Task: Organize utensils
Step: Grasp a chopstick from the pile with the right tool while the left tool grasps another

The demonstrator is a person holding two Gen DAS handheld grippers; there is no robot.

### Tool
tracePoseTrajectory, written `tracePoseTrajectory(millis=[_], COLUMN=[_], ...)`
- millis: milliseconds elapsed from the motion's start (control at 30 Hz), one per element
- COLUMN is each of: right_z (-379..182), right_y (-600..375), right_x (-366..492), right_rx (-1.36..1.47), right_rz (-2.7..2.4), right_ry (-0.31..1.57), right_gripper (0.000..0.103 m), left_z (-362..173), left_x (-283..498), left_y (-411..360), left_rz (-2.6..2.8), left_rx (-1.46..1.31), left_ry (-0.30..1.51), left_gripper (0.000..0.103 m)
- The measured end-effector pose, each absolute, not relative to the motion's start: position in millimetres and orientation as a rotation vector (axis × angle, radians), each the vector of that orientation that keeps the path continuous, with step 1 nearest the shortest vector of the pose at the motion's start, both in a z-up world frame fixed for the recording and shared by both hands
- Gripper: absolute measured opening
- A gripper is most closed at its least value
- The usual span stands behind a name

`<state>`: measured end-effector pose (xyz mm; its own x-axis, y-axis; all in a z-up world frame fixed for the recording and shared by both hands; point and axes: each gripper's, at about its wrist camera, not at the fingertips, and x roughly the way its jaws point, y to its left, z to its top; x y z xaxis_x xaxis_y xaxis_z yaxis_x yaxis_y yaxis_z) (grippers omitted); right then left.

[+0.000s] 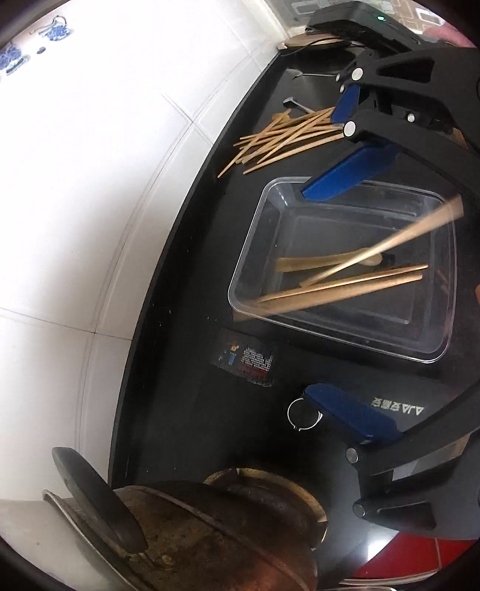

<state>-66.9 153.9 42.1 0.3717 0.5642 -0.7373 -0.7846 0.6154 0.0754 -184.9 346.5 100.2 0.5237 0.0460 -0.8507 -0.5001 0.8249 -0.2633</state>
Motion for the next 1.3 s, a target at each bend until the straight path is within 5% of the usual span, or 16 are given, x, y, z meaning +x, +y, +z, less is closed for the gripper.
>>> tracePoseTrajectory(millis=[467, 833, 1300], right_z=[12, -6, -29], right_y=[-39, -183, -253], right_x=[-9, 7, 66], right_rx=[0.075, 0.143, -0.017], right_rz=[0.482, 0.275, 0.327], right_ry=[0.993, 1.008, 0.978], right_gripper=[0.093, 0.096, 0.096], left_z=[77, 17, -47], left_x=[-102, -28, 34], left_y=[231, 111, 79], left_rz=[0.112, 0.082, 0.365], left_rx=[-0.420, -0.297, -0.267], left_ry=[1.077, 1.218, 1.271], left_gripper=[0.097, 0.097, 0.097])
